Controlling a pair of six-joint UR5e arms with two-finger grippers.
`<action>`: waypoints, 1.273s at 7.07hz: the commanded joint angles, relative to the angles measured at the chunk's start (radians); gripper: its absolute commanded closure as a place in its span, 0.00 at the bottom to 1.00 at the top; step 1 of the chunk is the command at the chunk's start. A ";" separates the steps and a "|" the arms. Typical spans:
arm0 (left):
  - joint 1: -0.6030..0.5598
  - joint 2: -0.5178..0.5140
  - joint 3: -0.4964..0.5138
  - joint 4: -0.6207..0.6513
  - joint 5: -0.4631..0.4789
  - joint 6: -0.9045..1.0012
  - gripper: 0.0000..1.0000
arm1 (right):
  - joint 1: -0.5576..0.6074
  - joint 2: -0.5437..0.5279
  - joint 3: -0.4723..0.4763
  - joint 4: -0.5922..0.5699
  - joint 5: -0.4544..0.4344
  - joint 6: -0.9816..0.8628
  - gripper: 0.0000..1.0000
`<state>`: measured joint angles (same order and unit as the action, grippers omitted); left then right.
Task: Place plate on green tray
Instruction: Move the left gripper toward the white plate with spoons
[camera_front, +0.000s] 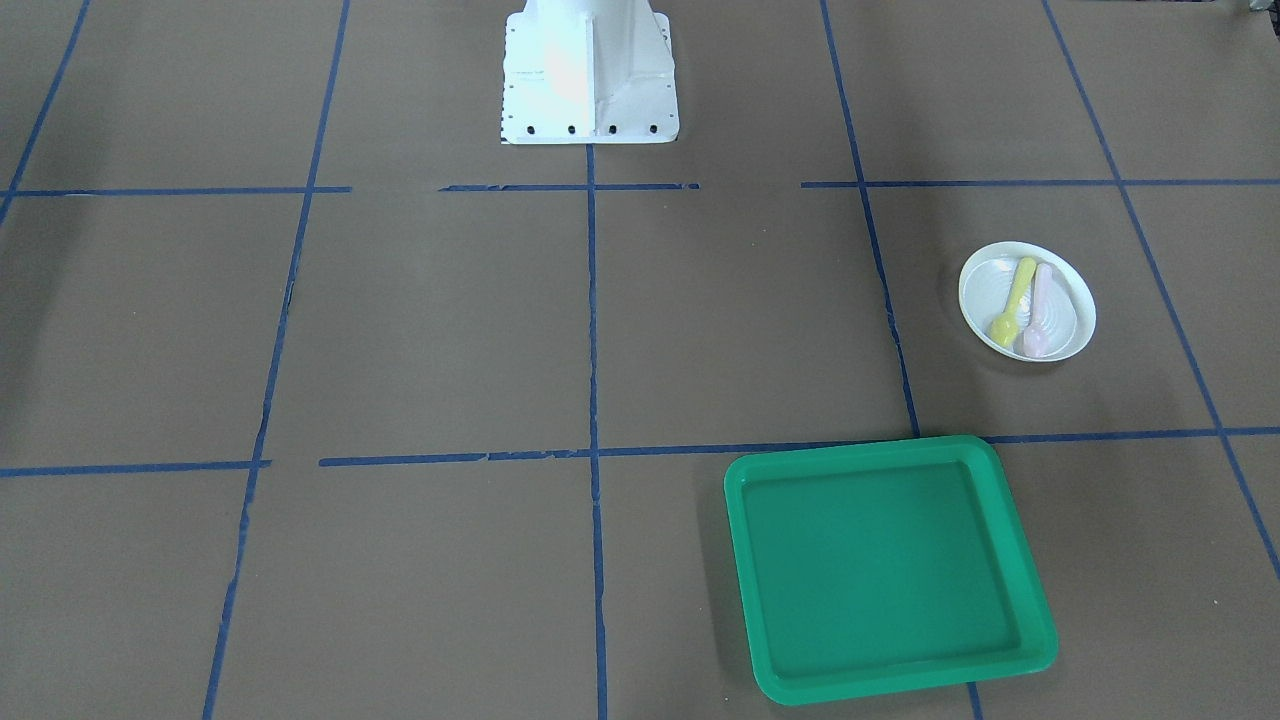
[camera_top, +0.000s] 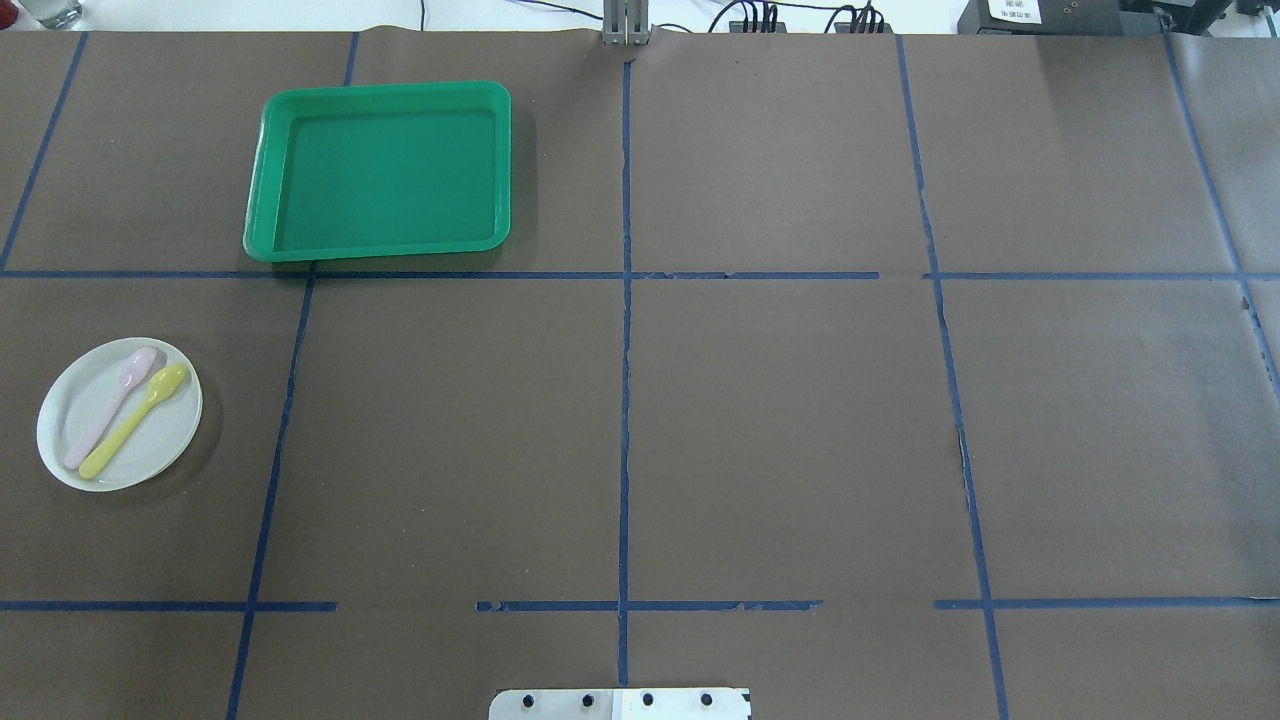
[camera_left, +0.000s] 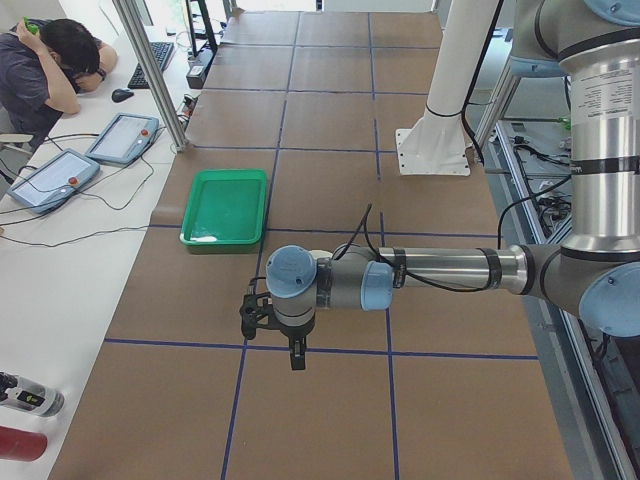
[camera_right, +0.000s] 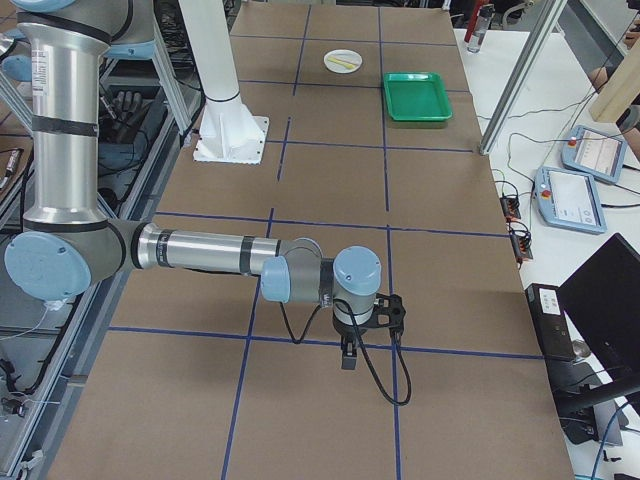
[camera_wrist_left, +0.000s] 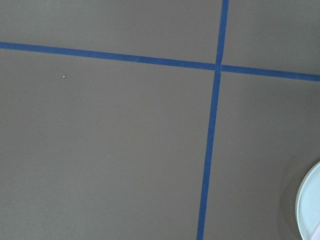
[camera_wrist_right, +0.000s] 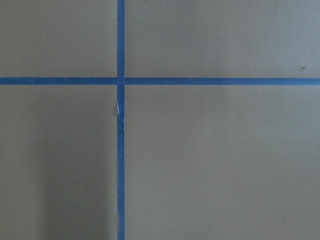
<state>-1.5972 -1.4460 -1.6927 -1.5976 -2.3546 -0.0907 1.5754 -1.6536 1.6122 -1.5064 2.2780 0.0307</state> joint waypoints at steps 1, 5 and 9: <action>0.000 -0.007 0.005 -0.004 0.000 0.005 0.00 | 0.000 0.000 0.000 0.000 0.000 0.000 0.00; 0.025 -0.024 -0.005 -0.066 -0.061 -0.001 0.00 | 0.000 0.000 0.000 0.000 0.000 0.000 0.00; 0.282 -0.011 -0.018 -0.318 -0.057 -0.330 0.00 | 0.000 0.000 -0.002 0.000 0.000 0.000 0.00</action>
<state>-1.3872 -1.4613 -1.7098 -1.8729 -2.4138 -0.3369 1.5754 -1.6536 1.6120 -1.5059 2.2776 0.0307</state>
